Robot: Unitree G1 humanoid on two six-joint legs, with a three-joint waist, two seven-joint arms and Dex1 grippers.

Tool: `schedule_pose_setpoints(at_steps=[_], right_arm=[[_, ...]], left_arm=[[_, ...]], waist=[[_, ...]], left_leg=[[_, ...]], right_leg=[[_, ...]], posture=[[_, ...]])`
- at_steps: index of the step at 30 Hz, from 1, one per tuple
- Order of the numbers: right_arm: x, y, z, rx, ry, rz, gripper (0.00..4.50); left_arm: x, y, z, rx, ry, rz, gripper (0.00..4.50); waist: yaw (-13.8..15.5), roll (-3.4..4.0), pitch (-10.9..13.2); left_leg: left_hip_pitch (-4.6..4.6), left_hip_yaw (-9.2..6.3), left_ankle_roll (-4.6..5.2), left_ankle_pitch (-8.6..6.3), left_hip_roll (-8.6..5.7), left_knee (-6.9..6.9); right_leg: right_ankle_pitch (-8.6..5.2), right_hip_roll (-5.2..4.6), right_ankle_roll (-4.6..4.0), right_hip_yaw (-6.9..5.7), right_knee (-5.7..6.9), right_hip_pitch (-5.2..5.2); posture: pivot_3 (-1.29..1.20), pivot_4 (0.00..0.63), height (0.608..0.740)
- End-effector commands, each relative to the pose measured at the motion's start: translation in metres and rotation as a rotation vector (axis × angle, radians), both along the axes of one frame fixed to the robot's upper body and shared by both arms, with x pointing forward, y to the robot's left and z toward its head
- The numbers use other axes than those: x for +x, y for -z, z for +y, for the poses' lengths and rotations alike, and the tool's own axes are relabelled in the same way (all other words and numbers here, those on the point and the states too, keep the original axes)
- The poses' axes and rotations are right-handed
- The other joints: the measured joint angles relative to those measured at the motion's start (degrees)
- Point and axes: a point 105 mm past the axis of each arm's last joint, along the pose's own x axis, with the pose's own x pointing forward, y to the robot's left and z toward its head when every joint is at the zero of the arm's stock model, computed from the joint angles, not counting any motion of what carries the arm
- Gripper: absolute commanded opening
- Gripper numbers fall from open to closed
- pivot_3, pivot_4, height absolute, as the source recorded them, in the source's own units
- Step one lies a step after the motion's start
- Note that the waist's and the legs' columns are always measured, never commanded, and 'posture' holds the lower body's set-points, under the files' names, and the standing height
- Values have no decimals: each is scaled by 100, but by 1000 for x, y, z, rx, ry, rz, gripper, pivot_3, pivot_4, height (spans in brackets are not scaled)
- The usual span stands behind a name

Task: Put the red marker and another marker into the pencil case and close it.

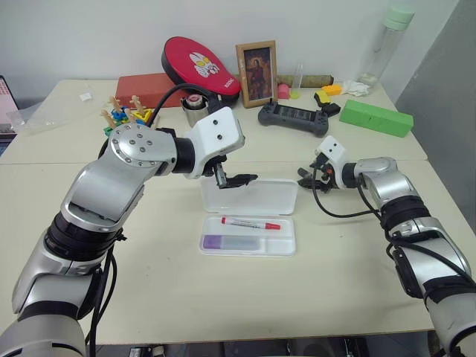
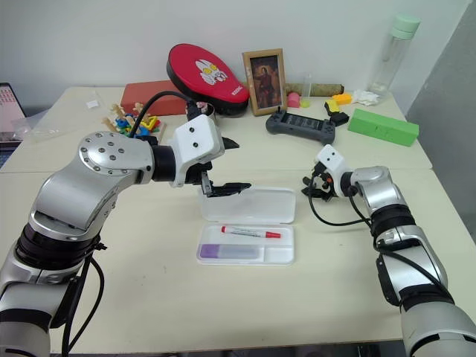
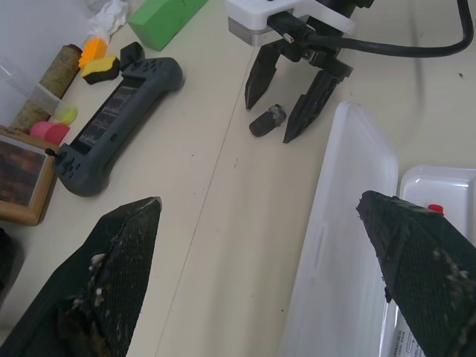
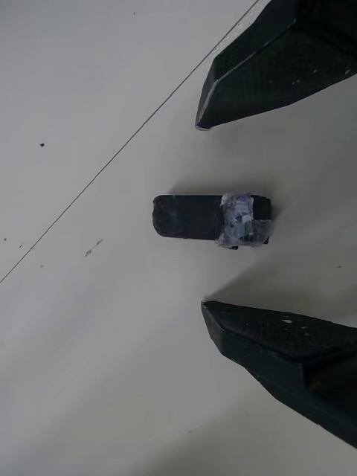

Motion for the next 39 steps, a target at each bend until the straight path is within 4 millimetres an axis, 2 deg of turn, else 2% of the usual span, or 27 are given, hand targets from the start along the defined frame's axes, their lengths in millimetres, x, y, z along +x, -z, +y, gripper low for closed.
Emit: schedule_pose_setpoints(at_steps=[1,13,26,34,39], right_arm=[[4,-11,-2,6,14,-30,3064],[3,-12,-3,19,13,-23,320],[3,-16,-3,14,1,-37,280],[-3,-39,-8,-10,-31,-106,280],[-9,-51,-11,-9,-44,-132,280]], left_arm=[[-3,-14,3,-12,-8,-64,4500],[-3,-14,3,-11,-6,-63,4500],[-4,-14,3,-12,-5,-62,4500],[-4,-26,11,-57,-27,-93,4500],[-1,-37,7,-112,-34,-136,4500]], waist=[[0,0,0],[-1,0,0],[-1,0,0],[1,2,1],[3,1,1]], left_leg=[[0,0,0,0,0,0],[0,0,0,0,0,0],[0,0,0,0,0,0],[-1,0,0,0,0,0],[0,0,0,0,0,0]], right_leg=[[0,0,0,0,0,0],[0,0,0,0,0,0],[0,0,0,0,0,0],[0,0,0,0,0,-2],[0,0,0,0,0,0]], posture=[[0,150,740],[0,150,740],[0,150,740],[0,150,740],[0,150,740]])
